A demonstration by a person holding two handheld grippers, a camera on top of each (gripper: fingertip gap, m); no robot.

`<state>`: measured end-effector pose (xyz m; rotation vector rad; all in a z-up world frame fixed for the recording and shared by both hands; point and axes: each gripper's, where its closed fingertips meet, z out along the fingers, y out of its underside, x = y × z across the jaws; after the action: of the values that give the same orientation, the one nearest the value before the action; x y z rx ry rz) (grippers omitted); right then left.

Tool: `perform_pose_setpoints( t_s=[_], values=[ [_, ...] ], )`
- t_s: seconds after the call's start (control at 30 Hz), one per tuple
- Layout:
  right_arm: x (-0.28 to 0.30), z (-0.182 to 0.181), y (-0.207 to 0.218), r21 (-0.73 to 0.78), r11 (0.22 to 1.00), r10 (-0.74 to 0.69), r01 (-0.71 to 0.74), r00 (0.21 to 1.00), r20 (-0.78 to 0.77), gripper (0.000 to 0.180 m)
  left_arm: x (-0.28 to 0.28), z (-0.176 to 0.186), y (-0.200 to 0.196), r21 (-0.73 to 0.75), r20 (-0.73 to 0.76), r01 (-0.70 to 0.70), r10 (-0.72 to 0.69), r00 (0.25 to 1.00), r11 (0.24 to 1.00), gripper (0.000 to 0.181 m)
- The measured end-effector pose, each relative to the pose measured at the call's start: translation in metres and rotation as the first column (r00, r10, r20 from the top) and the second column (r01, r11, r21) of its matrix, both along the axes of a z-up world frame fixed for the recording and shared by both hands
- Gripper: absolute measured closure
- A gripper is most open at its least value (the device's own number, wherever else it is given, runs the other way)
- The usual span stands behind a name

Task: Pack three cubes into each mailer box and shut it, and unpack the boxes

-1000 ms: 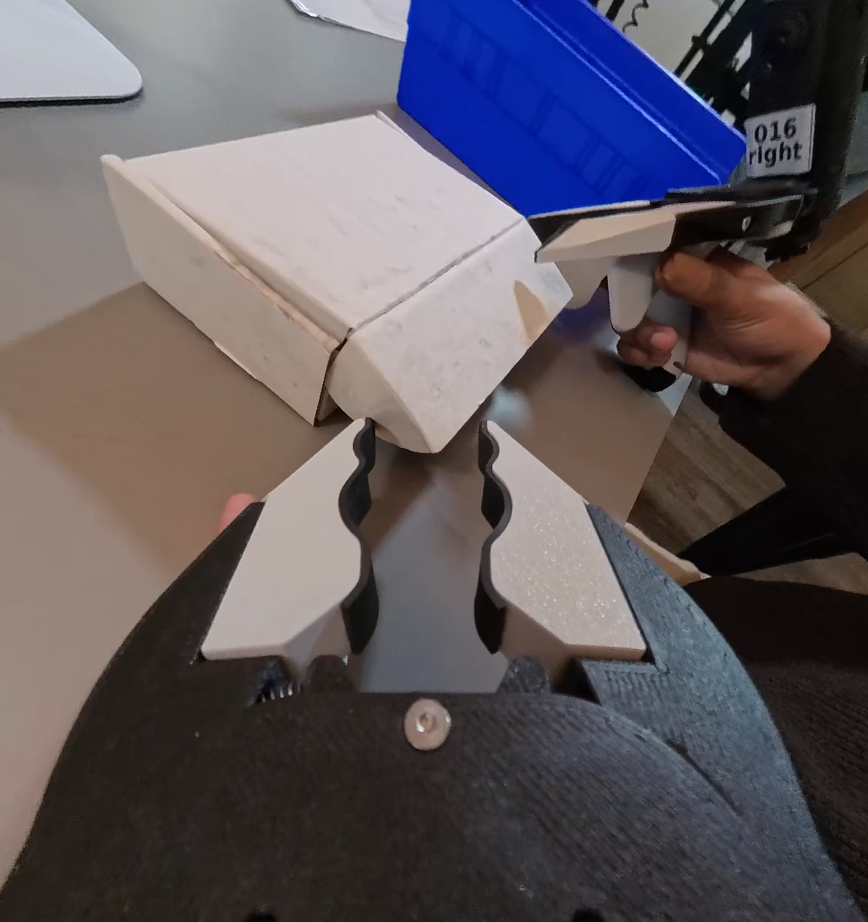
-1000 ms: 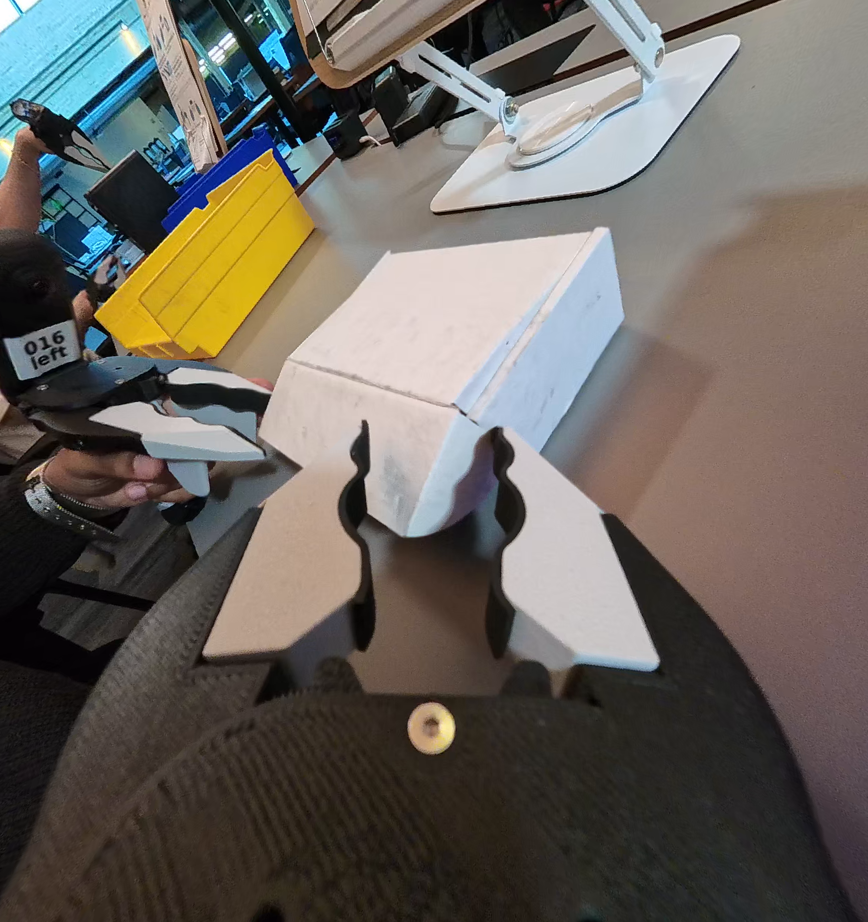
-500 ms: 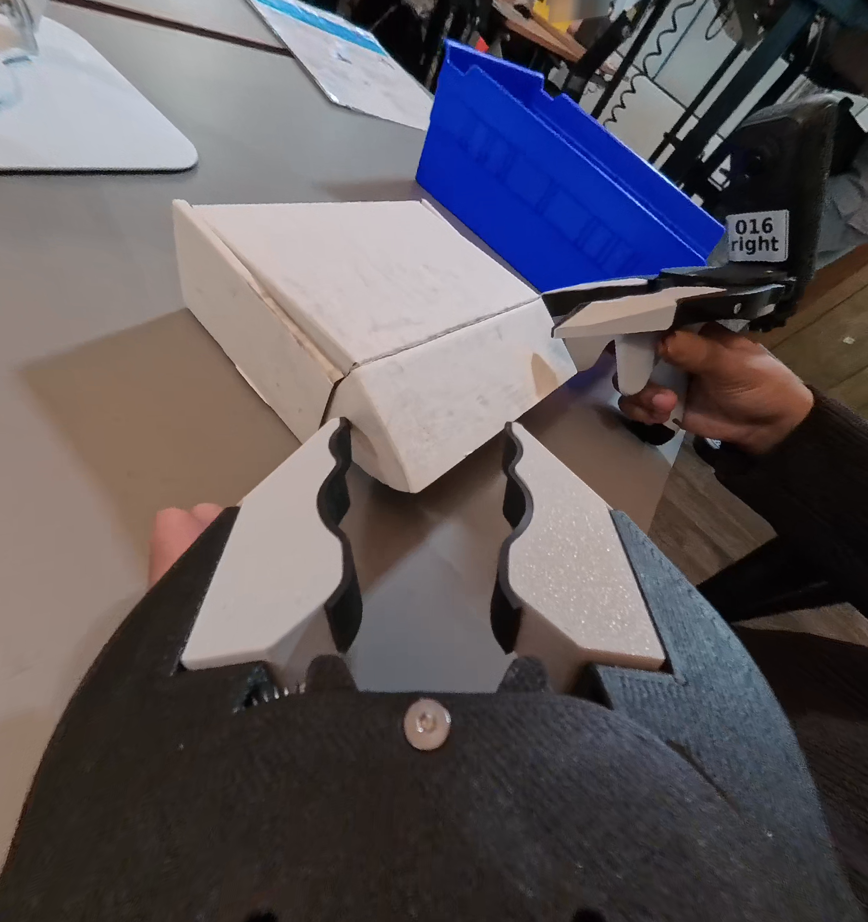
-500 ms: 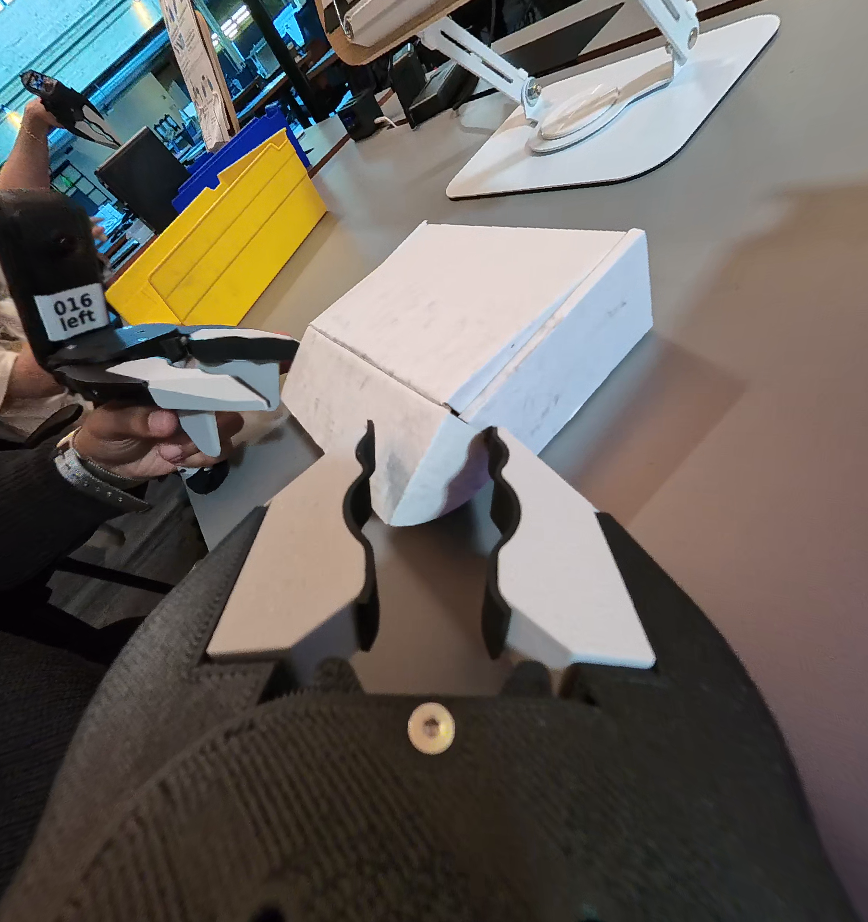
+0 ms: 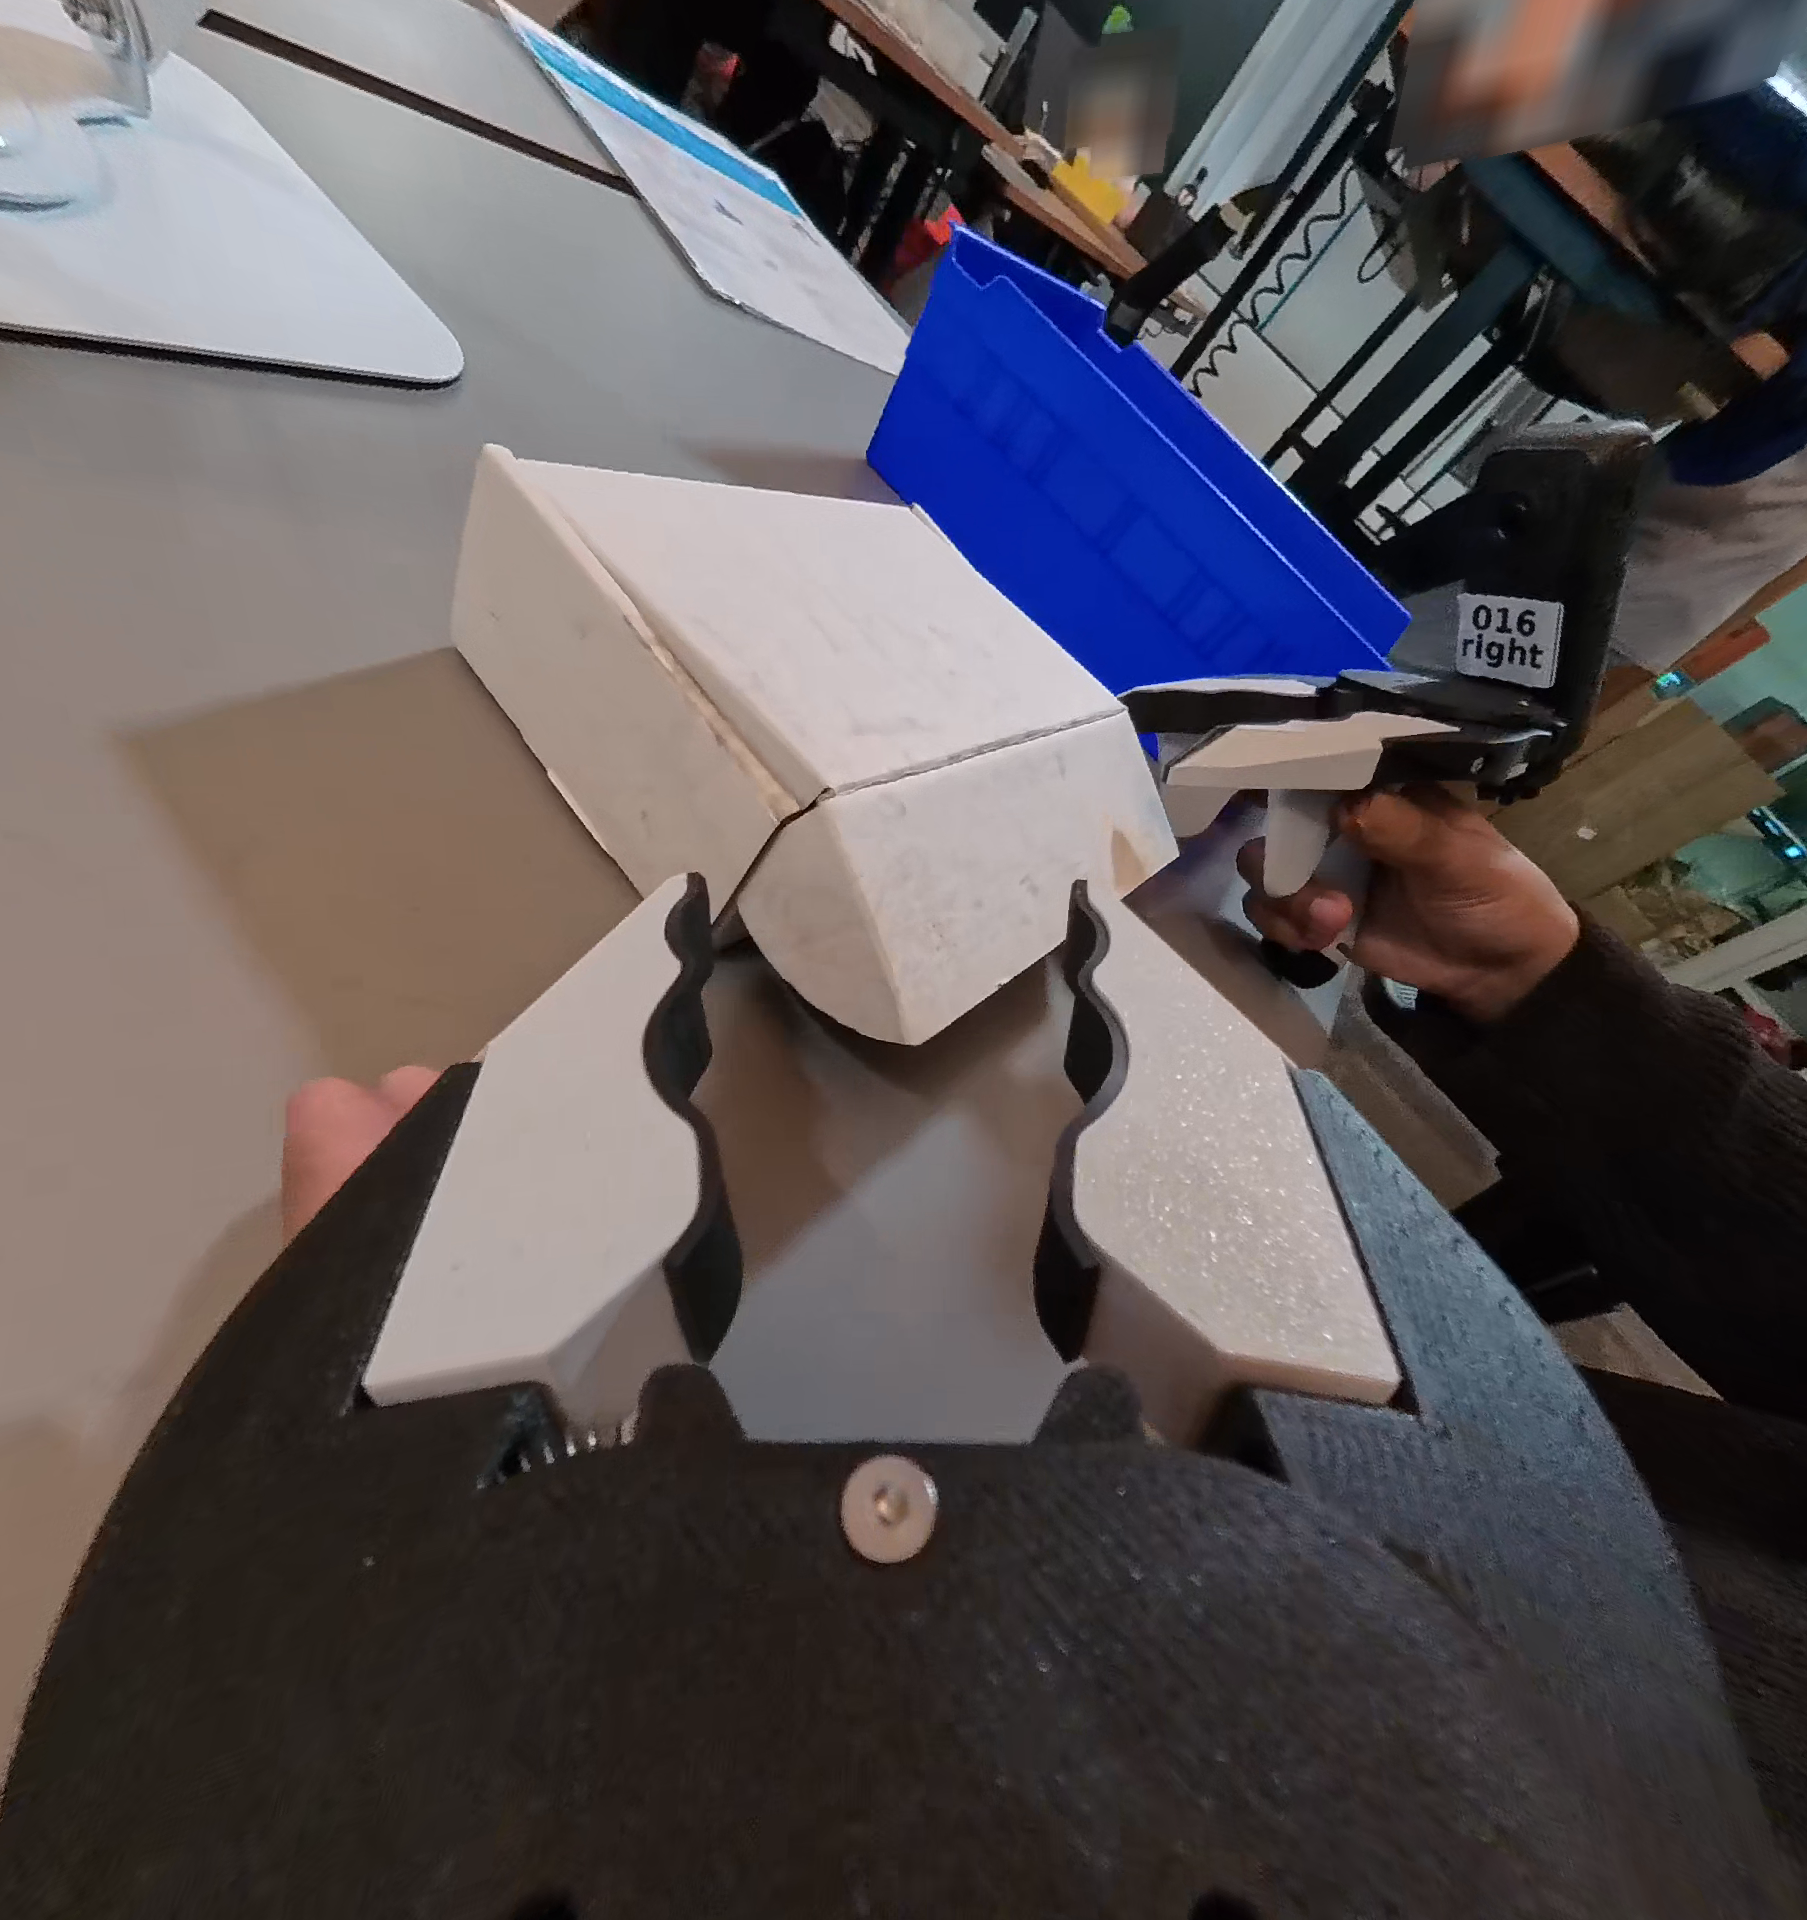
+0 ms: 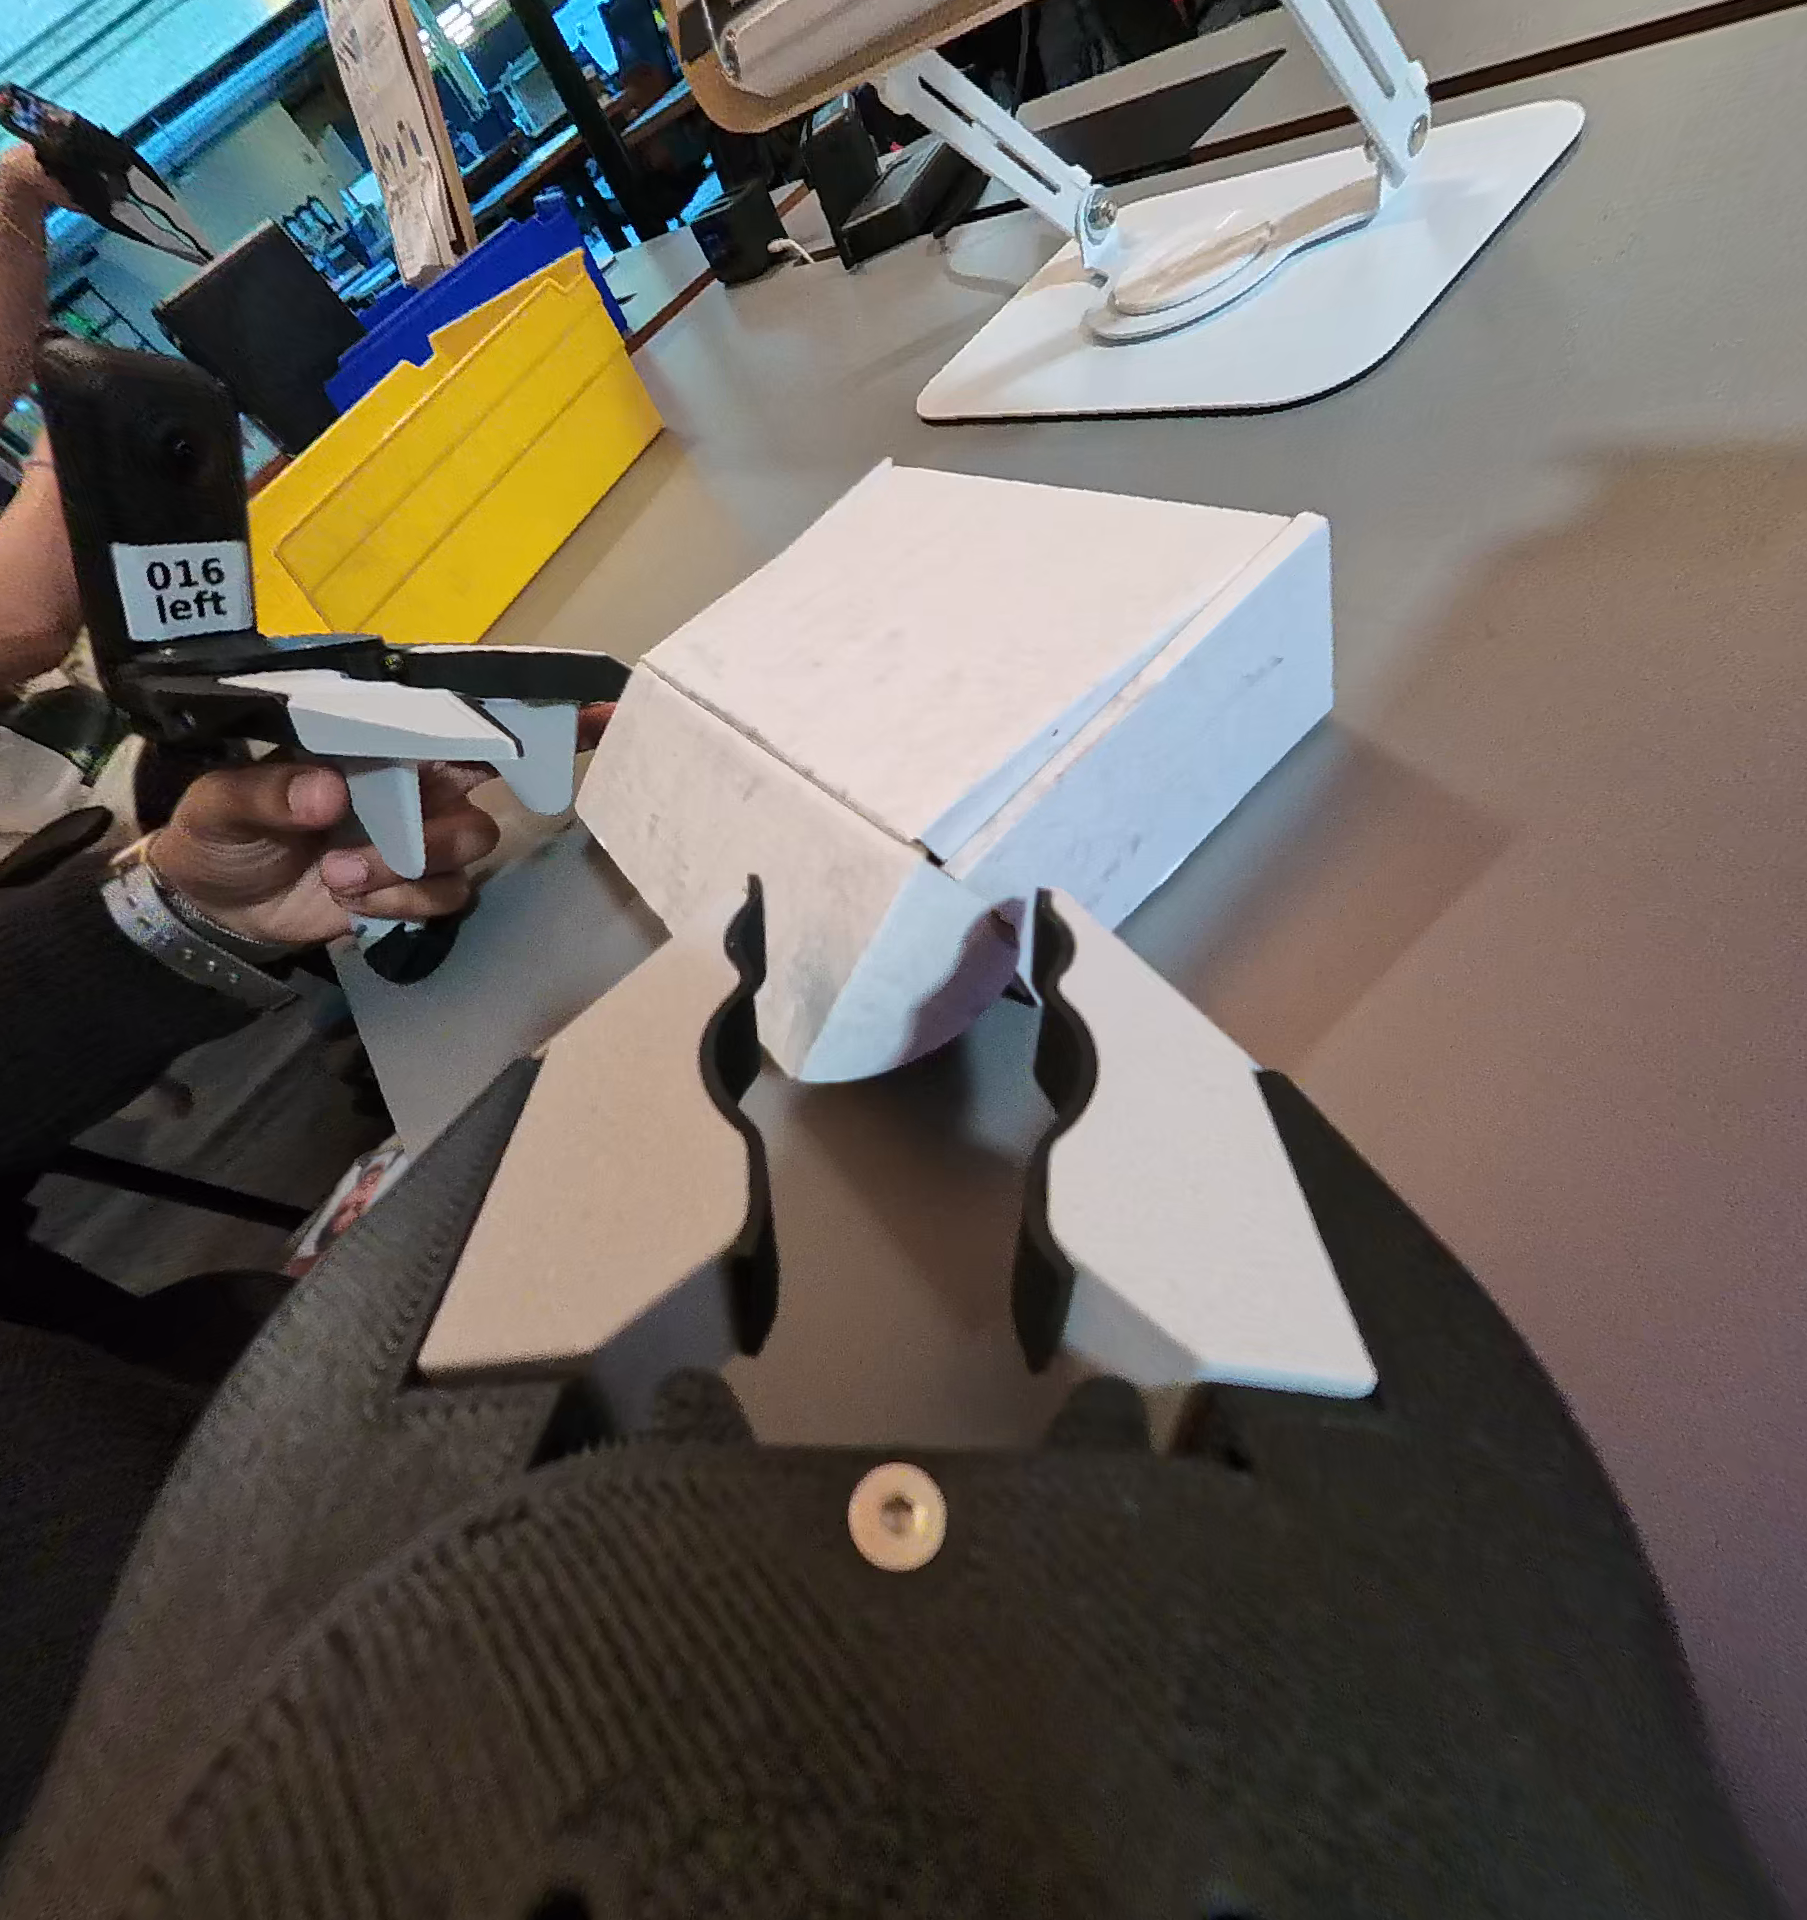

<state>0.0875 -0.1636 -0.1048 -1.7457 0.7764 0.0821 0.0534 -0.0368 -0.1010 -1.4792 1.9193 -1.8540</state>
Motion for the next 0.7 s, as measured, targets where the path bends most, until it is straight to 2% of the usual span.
perform_pose_setpoints(
  t_s=[0.17, 0.37, 0.6, 0.7],
  values=[
    [-0.004, -0.006, -0.003, -0.043, 0.999, 0.016, -0.016, 1.000, 0.004, 0.116, 0.000, -0.002, -0.002, -0.054, -0.042, 0.039, -0.041, 0.998, 0.998, 0.114],
    [-0.013, -0.014, 0.010, -0.071, 0.994, 0.084, -0.087, 0.995, -0.049, 0.111, 0.008, -0.010, -0.007, -0.055, -0.099, 0.066, -0.071, 0.993, 0.996, 0.114],
    [-0.020, -0.018, 0.012, -0.144, 0.984, 0.107, -0.104, 0.994, 0.009, 0.117, 0.024, -0.011, -0.006, -0.055, -0.108, 0.027, -0.033, 0.994, 0.998, 0.116],
    [-0.015, -0.022, 0.001, -0.184, 0.981, 0.062, -0.057, 0.998, 0.020, 0.120, 0.023, -0.008, -0.004, -0.052, -0.083, 0.011, -0.016, 0.996, 0.999, 0.119]
  ],
)
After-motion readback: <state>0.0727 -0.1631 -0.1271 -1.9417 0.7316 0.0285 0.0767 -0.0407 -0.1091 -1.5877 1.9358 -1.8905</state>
